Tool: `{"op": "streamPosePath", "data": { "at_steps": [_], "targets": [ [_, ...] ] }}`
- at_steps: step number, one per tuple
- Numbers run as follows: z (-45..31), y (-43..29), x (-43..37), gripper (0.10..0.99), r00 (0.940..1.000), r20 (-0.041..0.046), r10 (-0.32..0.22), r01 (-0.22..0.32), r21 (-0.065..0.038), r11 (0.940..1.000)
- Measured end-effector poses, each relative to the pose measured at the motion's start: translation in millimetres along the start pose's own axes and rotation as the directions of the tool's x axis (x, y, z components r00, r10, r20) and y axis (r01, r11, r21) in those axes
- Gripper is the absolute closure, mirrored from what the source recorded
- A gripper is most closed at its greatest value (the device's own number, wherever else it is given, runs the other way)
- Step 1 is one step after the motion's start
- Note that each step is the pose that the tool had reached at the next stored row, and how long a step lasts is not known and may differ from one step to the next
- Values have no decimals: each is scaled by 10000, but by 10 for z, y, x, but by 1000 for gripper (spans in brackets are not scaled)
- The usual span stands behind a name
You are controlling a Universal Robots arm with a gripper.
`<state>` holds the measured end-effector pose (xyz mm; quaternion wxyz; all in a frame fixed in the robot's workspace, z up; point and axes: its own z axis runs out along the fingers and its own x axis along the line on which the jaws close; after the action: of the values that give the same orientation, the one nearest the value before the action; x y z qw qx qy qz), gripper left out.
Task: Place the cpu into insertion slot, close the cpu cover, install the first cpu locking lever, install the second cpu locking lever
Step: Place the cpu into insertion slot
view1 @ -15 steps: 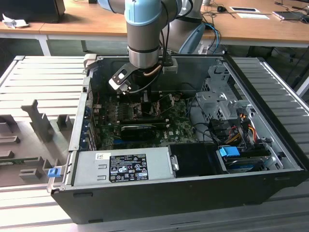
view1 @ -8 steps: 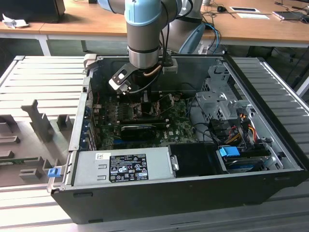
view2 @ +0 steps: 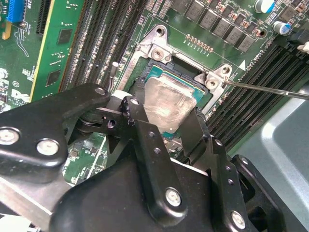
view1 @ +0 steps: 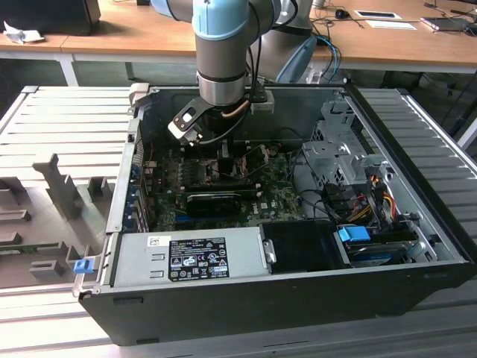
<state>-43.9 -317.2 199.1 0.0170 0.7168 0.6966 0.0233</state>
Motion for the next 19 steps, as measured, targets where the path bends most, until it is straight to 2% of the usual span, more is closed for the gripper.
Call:
{"op": "streamPosePath", "data": {
  "at_steps": [2, 3, 8, 10, 11, 12, 14, 15, 17, 18, 19],
  "targets": [
    [7, 2, 4, 545, 10000, -24, 1, -1, -13, 10000],
    [-7, 1, 1, 482, 10000, -2, 0, 0, -2, 10000],
    [-83, 5, 1, 482, 10000, 0, 0, 0, -1, 10000],
    [-137, 8, 2, 482, 10000, 0, 1, -1, -1, 10000],
    [-141, 9, 2, 565, 10000, -2, 0, 0, -2, 10000],
    [-142, 13, 2, 565, 10000, -4, -1, 1, 3, 10000],
    [-145, 21, 2, 686, 10000, 0, 0, 0, 19, 10000],
    [-146, 22, 2, 686, 10000, 1, 1, -1, 23, 10000],
    [-152, 23, 2, 808, 10000, 3, 3, -3, 27, 10000],
    [-154, 23, 2, 808, 10000, 2, 2, -2, 27, 10000],
    [-158, 24, 2, 867, 10000, 1, 1, -1, 27, 10000]
  ]
}}
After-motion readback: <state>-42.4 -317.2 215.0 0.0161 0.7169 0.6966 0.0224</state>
